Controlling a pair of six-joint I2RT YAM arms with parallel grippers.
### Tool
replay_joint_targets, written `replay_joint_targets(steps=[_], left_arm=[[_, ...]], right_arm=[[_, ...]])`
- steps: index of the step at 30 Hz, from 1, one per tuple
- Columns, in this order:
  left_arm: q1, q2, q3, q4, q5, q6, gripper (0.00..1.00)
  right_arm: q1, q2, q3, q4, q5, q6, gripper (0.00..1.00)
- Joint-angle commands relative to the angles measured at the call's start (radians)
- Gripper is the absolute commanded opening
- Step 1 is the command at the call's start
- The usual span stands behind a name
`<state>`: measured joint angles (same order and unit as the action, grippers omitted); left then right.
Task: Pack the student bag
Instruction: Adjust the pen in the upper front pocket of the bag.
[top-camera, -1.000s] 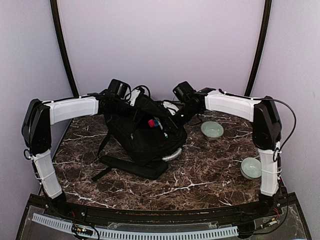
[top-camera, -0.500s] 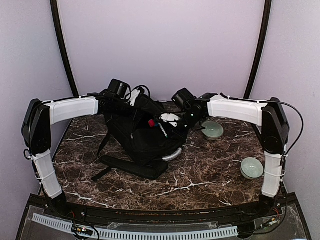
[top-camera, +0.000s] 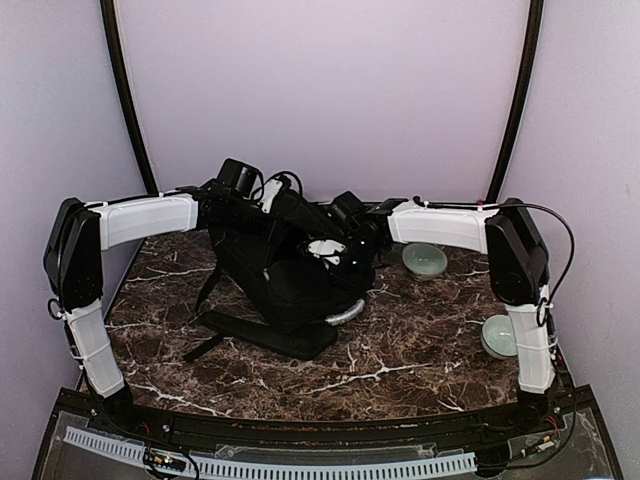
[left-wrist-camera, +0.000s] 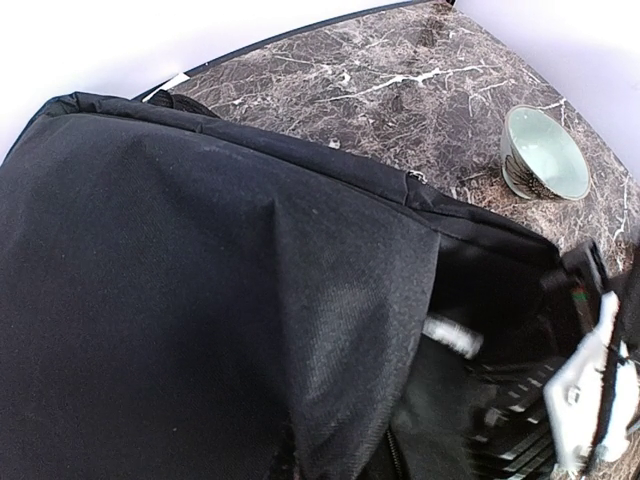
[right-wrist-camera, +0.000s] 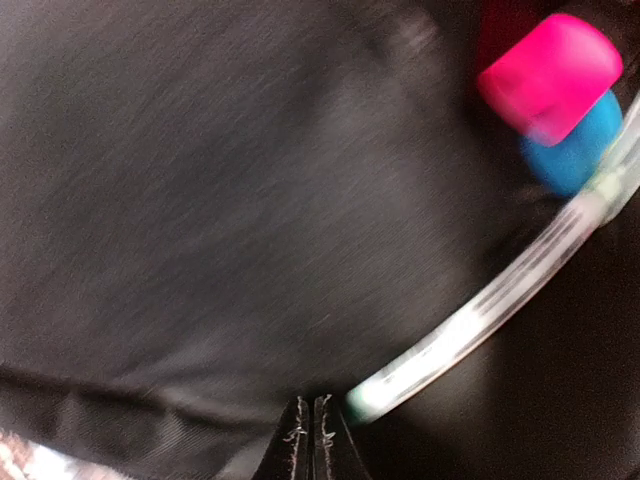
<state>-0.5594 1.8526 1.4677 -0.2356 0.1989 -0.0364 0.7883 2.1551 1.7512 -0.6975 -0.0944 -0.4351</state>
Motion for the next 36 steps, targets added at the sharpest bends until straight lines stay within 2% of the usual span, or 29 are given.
replay_joint_targets(steps=[1, 5, 8, 10, 15, 19, 23, 28, 36], left_arm=[[-0.029, -0.055, 0.037, 0.033, 0.074, 0.007, 0.04], [-0.031, -0.055, 0.037, 0.031, 0.074, 0.009, 0.04], [-0.032, -0.055, 0.037, 0.031, 0.072, 0.010, 0.04], [-0.033, -0.055, 0.038, 0.030, 0.071, 0.013, 0.04], [-0.033, -0.056, 0.039, 0.028, 0.065, 0.016, 0.04], [-0.033, -0.055, 0.039, 0.028, 0.065, 0.016, 0.04], [-0.034, -0.052, 0.039, 0.029, 0.069, 0.014, 0.04], [-0.034, -0.047, 0.037, 0.029, 0.071, 0.012, 0.04], [-0.036, -0.041, 0.039, 0.029, 0.077, 0.007, 0.04]], right_arm=[[-0.008, 0.058, 0.100, 0.138, 0.109, -0.004, 0.04], [-0.006, 0.097, 0.157, 0.238, 0.189, -0.015, 0.04], [-0.008, 0.097, 0.135, 0.363, 0.264, -0.050, 0.02], [-0.008, 0.088, 0.123, 0.406, 0.261, -0.057, 0.01], [-0.003, 0.040, 0.123, 0.298, 0.056, -0.063, 0.03], [0.012, -0.032, 0.039, 0.250, 0.016, -0.066, 0.03], [0.012, -0.080, -0.032, 0.239, 0.085, -0.090, 0.03], [0.014, -0.098, -0.096, 0.323, 0.218, -0.149, 0.02], [0.010, 0.046, -0.006, 0.398, 0.267, -0.146, 0.01]])
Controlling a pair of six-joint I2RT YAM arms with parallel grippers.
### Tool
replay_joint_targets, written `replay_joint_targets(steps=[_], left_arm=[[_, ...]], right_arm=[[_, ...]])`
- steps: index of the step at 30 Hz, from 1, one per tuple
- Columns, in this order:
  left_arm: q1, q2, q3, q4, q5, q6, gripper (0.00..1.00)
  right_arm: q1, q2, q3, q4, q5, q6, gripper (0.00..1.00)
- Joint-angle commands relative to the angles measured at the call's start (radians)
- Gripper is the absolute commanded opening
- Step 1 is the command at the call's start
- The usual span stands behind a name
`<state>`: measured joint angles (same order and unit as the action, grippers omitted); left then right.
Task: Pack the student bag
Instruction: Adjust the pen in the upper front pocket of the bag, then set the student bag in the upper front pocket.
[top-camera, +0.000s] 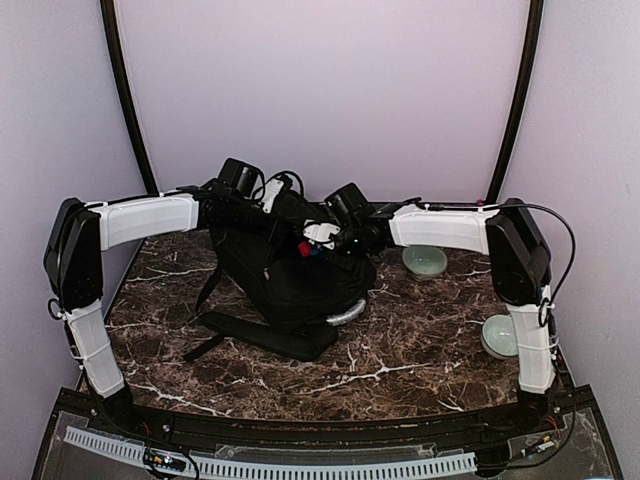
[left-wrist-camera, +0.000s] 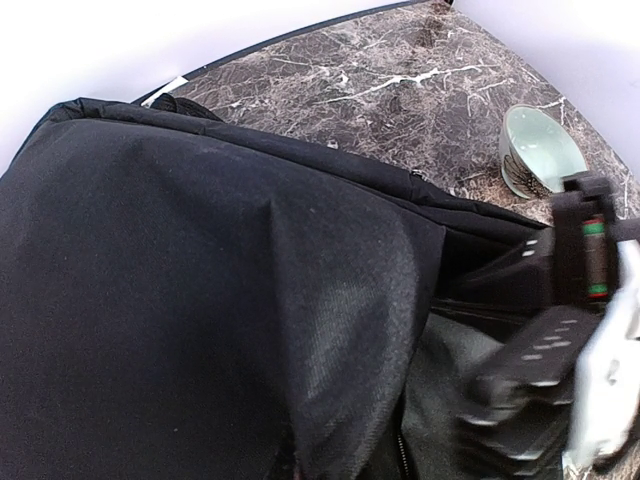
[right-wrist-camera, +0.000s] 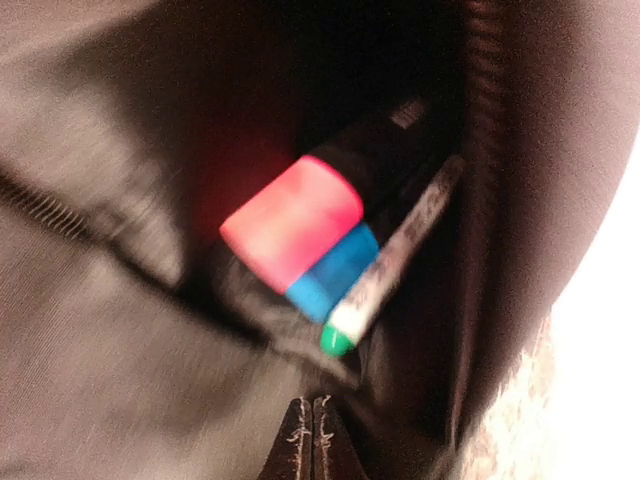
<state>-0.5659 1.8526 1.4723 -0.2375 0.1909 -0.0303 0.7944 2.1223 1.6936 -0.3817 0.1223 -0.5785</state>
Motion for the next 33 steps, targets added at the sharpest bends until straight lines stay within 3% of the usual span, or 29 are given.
replay_joint_targets(steps=[1, 5, 10, 15, 19, 23, 24, 25, 26, 33], left_arm=[[-0.029, -0.042, 0.036, 0.030, 0.084, 0.003, 0.04], [-0.029, -0.048, 0.036, 0.030, 0.078, 0.004, 0.04], [-0.029, -0.048, 0.033, 0.032, 0.078, 0.004, 0.03], [-0.031, -0.035, 0.046, 0.024, 0.096, 0.002, 0.04], [-0.033, -0.029, 0.039, 0.025, 0.053, 0.018, 0.04], [-0.066, 0.014, 0.059, -0.017, -0.001, 0.038, 0.05], [-0.080, 0.029, 0.077, -0.042, -0.004, 0.047, 0.08], [-0.091, 0.044, 0.092, -0.067, -0.003, 0.052, 0.11], [-0.101, 0.055, 0.100, -0.090, -0.001, 0.053, 0.16], [-0.154, -0.013, 0.048, -0.156, -0.069, 0.030, 0.47]], right_arm=[[0.002, 0.092, 0.058, 0.110, 0.062, 0.001, 0.01], [-0.003, 0.106, 0.054, 0.232, 0.102, 0.044, 0.01], [-0.004, 0.031, 0.035, 0.241, 0.096, 0.148, 0.01], [-0.004, -0.126, -0.059, 0.107, -0.116, 0.220, 0.09], [-0.007, -0.187, -0.117, -0.075, -0.296, 0.231, 0.26], [-0.013, -0.237, -0.150, -0.230, -0.418, 0.188, 0.52], [-0.013, -0.255, -0.159, -0.243, -0.420, 0.191, 0.64], [-0.016, -0.275, -0.175, -0.237, -0.411, 0.199, 0.92], [-0.018, -0.297, -0.196, -0.216, -0.395, 0.215, 0.98], [-0.041, -0.344, -0.174, -0.284, -0.326, 0.220, 0.99]])
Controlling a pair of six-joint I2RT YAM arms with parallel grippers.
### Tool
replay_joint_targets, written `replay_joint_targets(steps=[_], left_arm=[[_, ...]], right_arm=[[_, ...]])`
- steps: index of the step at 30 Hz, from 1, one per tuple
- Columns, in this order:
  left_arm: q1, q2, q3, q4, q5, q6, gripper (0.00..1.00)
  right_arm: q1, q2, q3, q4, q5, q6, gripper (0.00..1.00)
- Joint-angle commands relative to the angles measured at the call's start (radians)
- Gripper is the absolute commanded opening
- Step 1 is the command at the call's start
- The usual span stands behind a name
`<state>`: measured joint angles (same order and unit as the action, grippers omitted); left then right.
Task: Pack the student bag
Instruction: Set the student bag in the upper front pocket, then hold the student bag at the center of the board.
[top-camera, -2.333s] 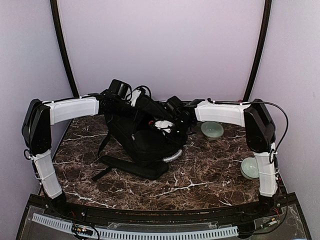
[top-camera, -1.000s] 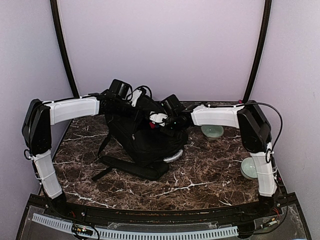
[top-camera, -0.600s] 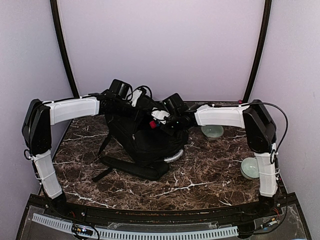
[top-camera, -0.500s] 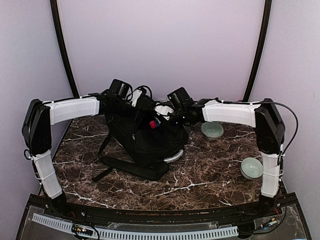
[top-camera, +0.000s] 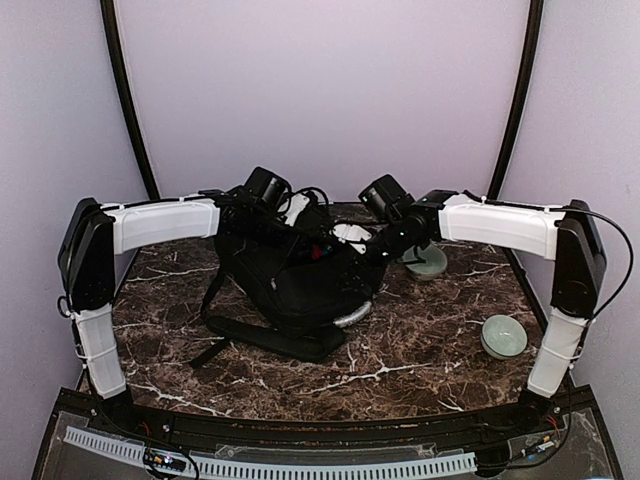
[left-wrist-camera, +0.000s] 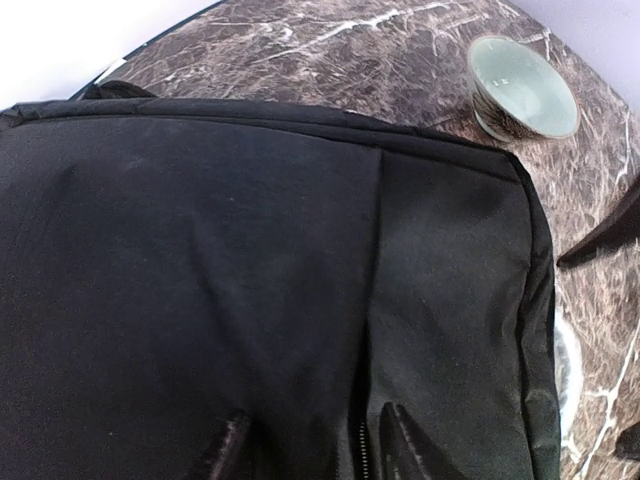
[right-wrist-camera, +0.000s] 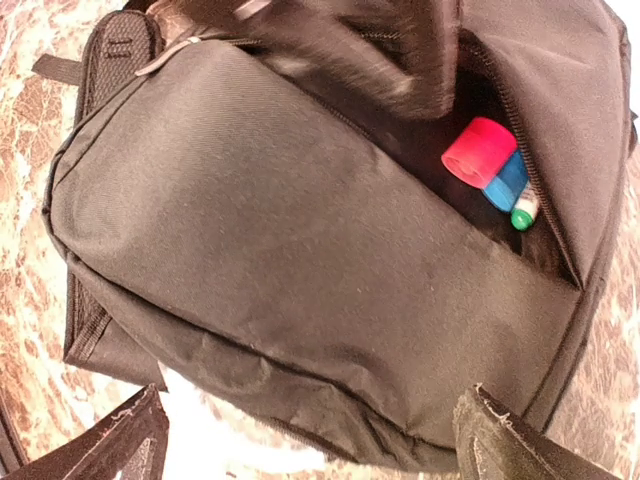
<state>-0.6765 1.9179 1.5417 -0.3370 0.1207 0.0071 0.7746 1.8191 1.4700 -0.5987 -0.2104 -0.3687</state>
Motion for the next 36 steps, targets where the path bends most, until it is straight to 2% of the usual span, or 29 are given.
replay_joint_targets(steps=[1, 3, 6, 9, 10, 11, 12, 15, 17, 19, 20, 22, 25, 29, 32, 36], left_arm=[[-0.047, -0.117, -0.047, -0.042, -0.019, -0.016, 0.49], [-0.049, -0.206, -0.117, 0.009, -0.038, -0.048, 0.56], [-0.050, -0.348, -0.236, 0.085, -0.071, -0.094, 0.78], [-0.048, -0.471, -0.346, 0.133, -0.102, -0.149, 0.84], [-0.048, -0.507, -0.380, 0.146, -0.119, -0.175, 0.88], [-0.048, -0.549, -0.431, 0.159, -0.157, -0.208, 0.97], [-0.048, -0.576, -0.465, 0.161, -0.222, -0.259, 0.99], [-0.040, -0.641, -0.550, 0.147, -0.384, -0.383, 0.99], [0.002, -0.661, -0.595, 0.141, -0.347, -0.461, 0.93], [0.052, -0.678, -0.657, 0.162, -0.267, -0.555, 0.87], [0.081, -0.684, -0.692, 0.186, -0.230, -0.603, 0.84], [0.105, -0.697, -0.762, 0.271, -0.182, -0.685, 0.79], [0.110, -0.712, -0.836, 0.337, -0.168, -0.828, 0.79], [0.109, -0.719, -0.901, 0.459, -0.105, -0.916, 0.79], [0.109, -0.713, -0.950, 0.558, -0.072, -0.966, 0.78], [0.109, -0.647, -0.994, 0.666, -0.035, -1.032, 0.79]], right_arm=[[-0.026, -0.028, 0.074, -0.102, 0.002, 0.009, 0.99], [-0.037, -0.002, 0.121, -0.162, -0.029, -0.003, 0.99], [-0.057, 0.028, 0.178, -0.202, -0.100, -0.012, 0.99], [-0.068, 0.063, 0.259, -0.223, -0.164, -0.017, 0.99], [-0.070, 0.068, 0.292, -0.222, -0.199, -0.029, 0.99], [-0.072, 0.061, 0.303, -0.192, -0.227, -0.026, 0.99], [-0.071, 0.044, 0.295, -0.126, -0.242, -0.010, 0.99], [-0.072, -0.010, 0.226, 0.109, -0.241, 0.064, 0.99], [-0.072, 0.001, 0.211, 0.215, -0.193, 0.134, 0.99], [-0.072, 0.062, 0.277, 0.216, -0.205, 0.152, 0.99], [-0.072, 0.104, 0.333, 0.183, -0.232, 0.148, 0.95], [-0.071, 0.198, 0.463, 0.113, -0.288, 0.153, 0.78], [-0.071, 0.304, 0.559, 0.098, -0.314, 0.218, 0.59], [-0.072, 0.350, 0.459, 0.163, -0.276, 0.246, 0.54], [-0.075, 0.362, 0.371, 0.151, -0.244, 0.230, 0.50], [-0.076, 0.359, 0.269, 0.168, -0.213, 0.248, 0.46]])
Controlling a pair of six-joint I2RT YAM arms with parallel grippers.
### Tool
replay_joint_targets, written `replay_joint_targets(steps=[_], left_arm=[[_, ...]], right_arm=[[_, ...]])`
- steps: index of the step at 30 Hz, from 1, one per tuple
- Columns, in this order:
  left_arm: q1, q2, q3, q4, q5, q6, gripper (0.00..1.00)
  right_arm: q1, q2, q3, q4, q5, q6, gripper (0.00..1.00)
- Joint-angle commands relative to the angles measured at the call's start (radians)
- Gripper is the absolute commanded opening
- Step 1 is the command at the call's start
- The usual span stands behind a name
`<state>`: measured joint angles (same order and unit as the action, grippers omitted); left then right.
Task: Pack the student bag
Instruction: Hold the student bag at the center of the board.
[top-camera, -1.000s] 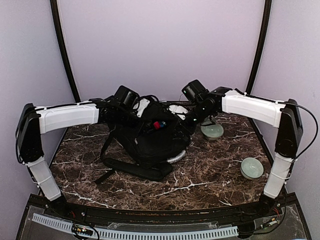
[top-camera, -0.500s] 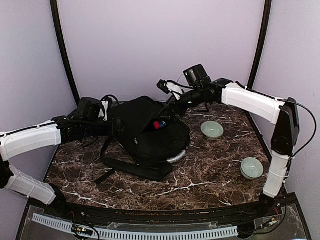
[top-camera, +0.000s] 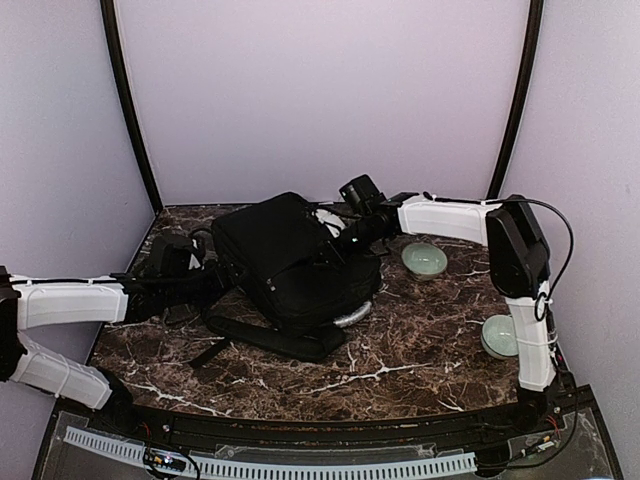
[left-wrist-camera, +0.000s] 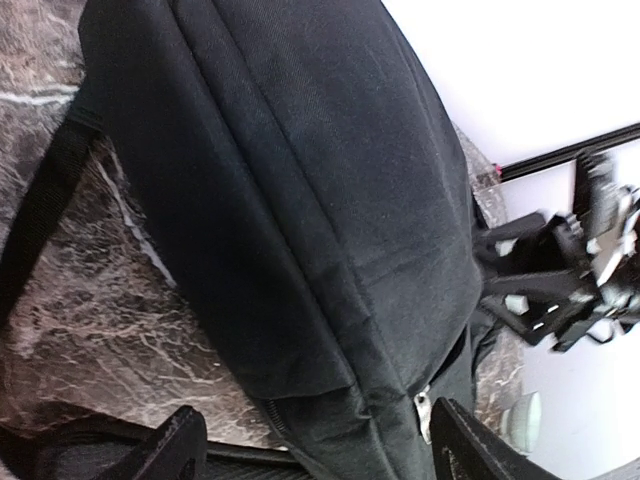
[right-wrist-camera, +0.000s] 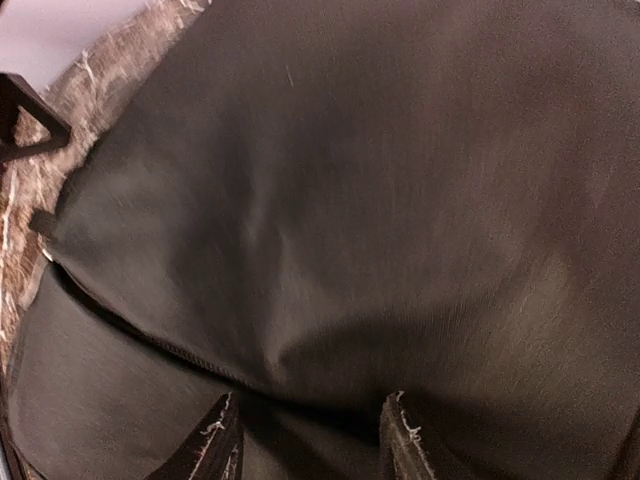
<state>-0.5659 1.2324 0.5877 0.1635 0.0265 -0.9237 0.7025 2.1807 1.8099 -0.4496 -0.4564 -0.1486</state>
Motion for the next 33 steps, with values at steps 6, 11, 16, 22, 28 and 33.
replay_joint_targets(steps=[6, 11, 16, 22, 28, 33], left_arm=[[-0.001, 0.167, -0.022, 0.277, 0.129, -0.110, 0.77], [-0.002, 0.206, -0.010, 0.305, 0.140, -0.102, 0.74], [-0.001, 0.208, -0.031, 0.351, 0.145, -0.109, 0.67], [-0.002, 0.210, -0.051, 0.419, 0.162, -0.090, 0.53], [-0.002, 0.211, -0.052, 0.430, 0.178, -0.070, 0.43], [-0.001, 0.201, -0.055, 0.409, 0.166, -0.059, 0.43]], right_arm=[[-0.004, -0.004, -0.063, -0.010, 0.055, 0.027, 0.43], [-0.002, -0.092, -0.093, -0.023, 0.052, 0.014, 0.42], [0.042, -0.212, -0.186, -0.005, 0.067, -0.027, 0.34], [0.160, -0.262, -0.207, 0.028, 0.177, -0.134, 0.24], [0.239, -0.161, -0.108, -0.005, 0.216, -0.171, 0.16], [0.245, -0.076, -0.023, -0.060, 0.162, -0.132, 0.20]])
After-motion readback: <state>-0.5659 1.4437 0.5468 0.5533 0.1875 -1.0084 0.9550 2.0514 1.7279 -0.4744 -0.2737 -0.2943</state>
